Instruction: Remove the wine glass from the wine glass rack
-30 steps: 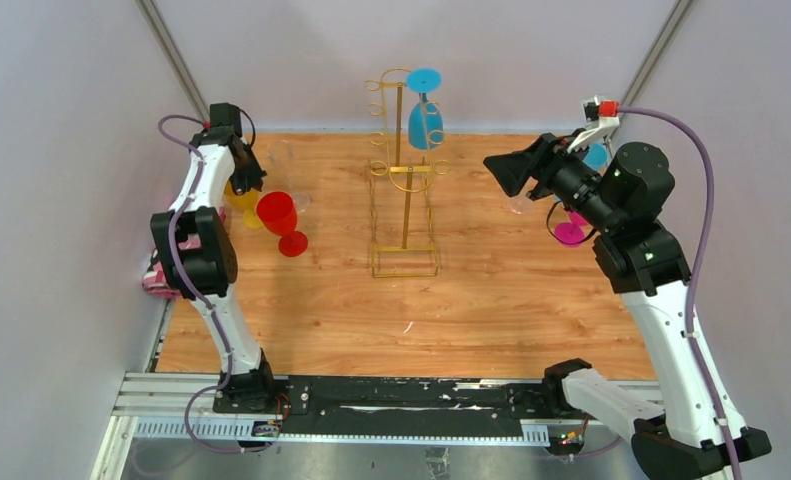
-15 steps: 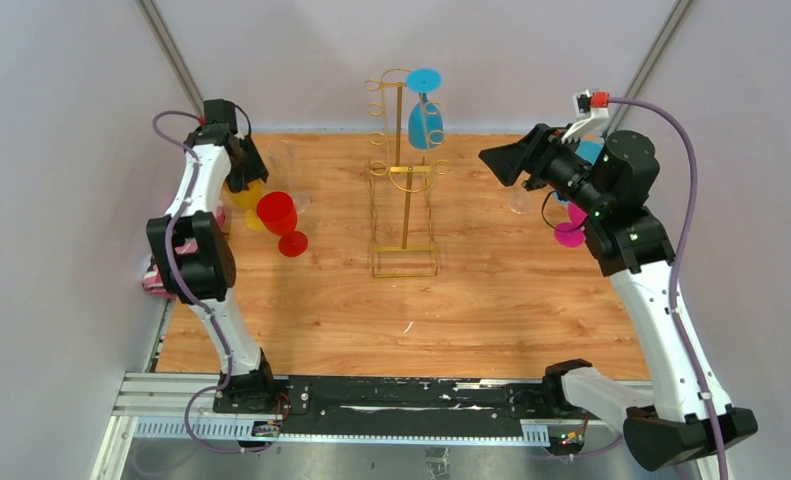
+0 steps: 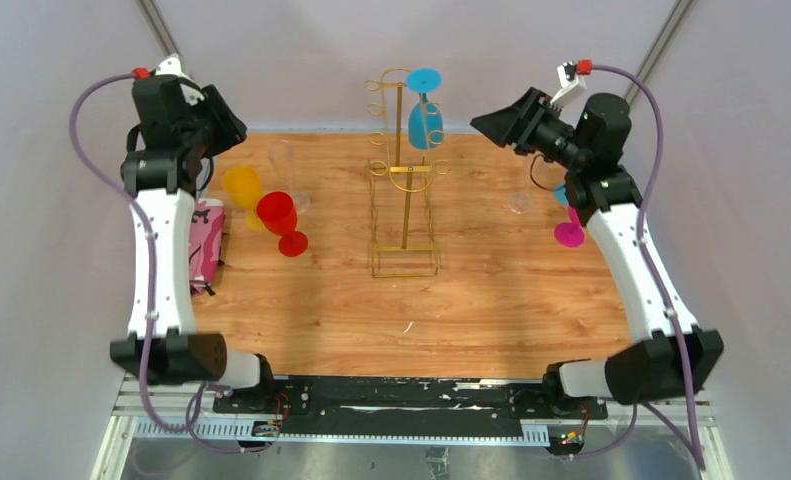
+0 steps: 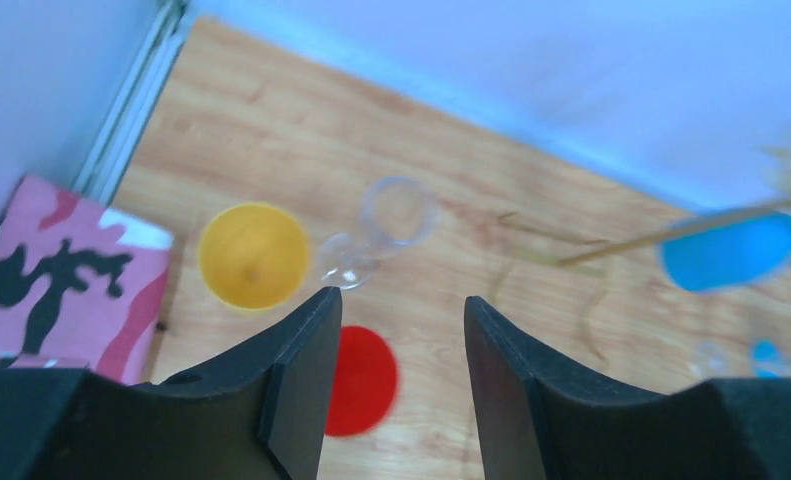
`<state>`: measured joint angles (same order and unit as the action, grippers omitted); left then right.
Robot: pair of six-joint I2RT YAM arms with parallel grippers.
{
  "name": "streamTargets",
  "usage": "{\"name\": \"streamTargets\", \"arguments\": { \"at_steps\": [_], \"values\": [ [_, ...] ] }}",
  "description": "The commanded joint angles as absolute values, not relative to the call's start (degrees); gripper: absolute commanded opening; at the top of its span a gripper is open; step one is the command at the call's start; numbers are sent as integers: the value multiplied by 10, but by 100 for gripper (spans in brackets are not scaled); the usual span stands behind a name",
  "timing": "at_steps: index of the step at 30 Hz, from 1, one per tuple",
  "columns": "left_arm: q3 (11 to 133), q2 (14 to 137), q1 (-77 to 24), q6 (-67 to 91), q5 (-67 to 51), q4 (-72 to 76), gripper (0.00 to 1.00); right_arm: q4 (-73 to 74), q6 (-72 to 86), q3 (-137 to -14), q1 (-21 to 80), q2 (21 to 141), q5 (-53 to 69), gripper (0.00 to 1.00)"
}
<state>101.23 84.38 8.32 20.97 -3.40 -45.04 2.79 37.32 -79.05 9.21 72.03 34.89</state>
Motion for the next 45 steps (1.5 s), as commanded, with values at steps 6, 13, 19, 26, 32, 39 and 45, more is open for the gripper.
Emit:
{"name": "streamTargets", "arguments": {
  "at_steps": [6, 13, 19, 26, 32, 39, 45],
  "values": [
    [814, 534, -12, 276, -196, -220, 60, -155, 555, -963, 76, 970, 467, 51],
    [778, 455, -12, 270, -201, -244, 60, -125, 544, -1099, 78, 1109, 445, 47],
    [784, 433, -12, 256, -184, -264, 61, -111, 573, -1215, 78, 1203, 453, 47],
    [777, 436, -12, 246, -173, -271, 61, -88, 581, -1266, 86, 1249, 460, 45],
    [771, 438, -12, 244, -167, -268, 61, -88, 577, -1250, 96, 1250, 468, 43],
    [763, 436, -12, 242, -167, -268, 61, -83, 588, -1276, 113, 1266, 478, 40],
    [767, 431, -12, 239, -164, -272, 61, -76, 587, -1283, 120, 1273, 472, 30]
  ]
}}
